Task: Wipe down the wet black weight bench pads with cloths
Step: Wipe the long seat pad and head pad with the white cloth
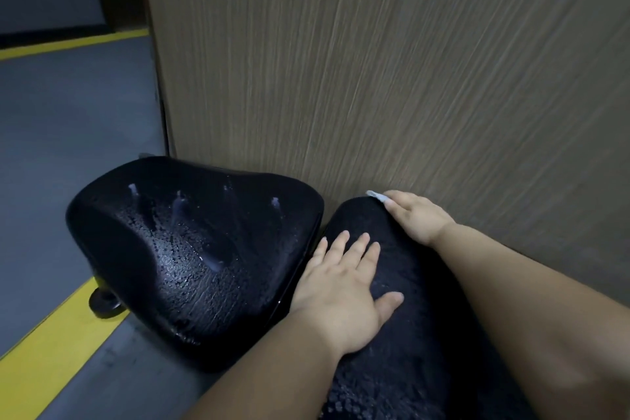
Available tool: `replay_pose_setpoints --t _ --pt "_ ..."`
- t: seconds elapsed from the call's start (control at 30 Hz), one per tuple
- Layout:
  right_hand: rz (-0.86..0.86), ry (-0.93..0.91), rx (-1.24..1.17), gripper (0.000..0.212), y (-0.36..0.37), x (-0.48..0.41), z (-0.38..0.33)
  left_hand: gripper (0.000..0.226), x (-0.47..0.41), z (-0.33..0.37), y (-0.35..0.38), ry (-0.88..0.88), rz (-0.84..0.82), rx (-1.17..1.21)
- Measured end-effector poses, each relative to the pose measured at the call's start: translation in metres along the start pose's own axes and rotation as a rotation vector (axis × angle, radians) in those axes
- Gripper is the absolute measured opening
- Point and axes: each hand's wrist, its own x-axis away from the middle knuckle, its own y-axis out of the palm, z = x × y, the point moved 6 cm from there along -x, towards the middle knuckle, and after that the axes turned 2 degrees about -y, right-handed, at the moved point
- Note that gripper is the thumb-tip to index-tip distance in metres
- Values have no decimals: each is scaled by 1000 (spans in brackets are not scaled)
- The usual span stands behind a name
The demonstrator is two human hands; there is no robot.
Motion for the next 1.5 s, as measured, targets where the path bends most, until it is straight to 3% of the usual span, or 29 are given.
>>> replay_pose_setpoints --t 0.17,0.33,0.6,0.83,0.97,1.13,1.27,1.4,1.5 --pt "2 205 9 45 -10 26 67 75 2 0 0 2 -2 2" --pt "27 324 93 55 -10 19 50 75 1 0 0 8 8 16" --pt "7 107 67 50 2 -11 -41 76 -3 1 2 2 -6 -14" --pt "-56 -174 -7 47 15 -18 -73 76 -5 1 2 -1 -21 -34" --pt "-102 -146 -148 41 13 -24 -60 76 -4 1 1 3 -16 -29" --pt "-113 27 28 43 16 -36 -65 75 -2 1 1 5 -13 2" --pt "-142 -197 61 31 22 -27 -82 75 -3 1 -1 4 -25 -18" --pt "-87 -461 11 36 28 -21 -90 75 -4 1 -1 11 -25 -9" --pt "-136 -398 -145 31 28 -29 -80 75 -3 1 0 16 -25 -8"
